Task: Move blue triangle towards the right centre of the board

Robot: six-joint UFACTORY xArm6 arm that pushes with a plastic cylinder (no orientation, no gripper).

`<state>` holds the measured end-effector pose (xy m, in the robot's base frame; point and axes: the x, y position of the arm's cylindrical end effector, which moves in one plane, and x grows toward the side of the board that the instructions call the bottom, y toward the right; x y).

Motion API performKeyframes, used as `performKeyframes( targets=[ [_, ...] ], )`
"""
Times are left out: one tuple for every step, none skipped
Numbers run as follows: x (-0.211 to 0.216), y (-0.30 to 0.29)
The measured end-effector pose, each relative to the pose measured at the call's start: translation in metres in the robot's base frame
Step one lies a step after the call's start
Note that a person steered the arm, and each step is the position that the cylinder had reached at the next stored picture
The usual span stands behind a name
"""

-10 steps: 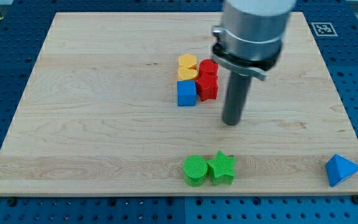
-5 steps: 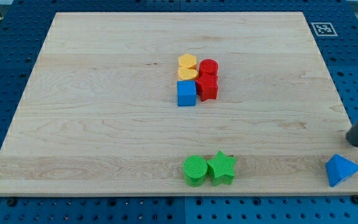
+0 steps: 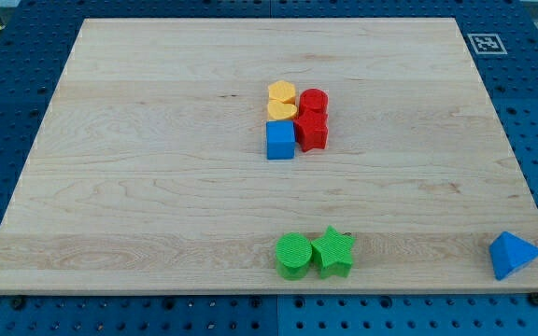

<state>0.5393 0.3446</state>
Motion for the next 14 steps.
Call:
performKeyframes(
  targets=[
    [0.0,0.0],
    [-0.001,0.0],
    [-0.003,0.001],
    [-0.005,0.001],
    [-0.007,0.0],
    [0.024,0.0],
    [0.07,-0.01],
    [0.078,-0.028],
    [0.076,-0.06],
    [0.077,-0.081],
    [0.078,-0.084],
    [0.075,-0.099],
    [0.075,-0.12],
    [0.069,-0.125]
  ],
)
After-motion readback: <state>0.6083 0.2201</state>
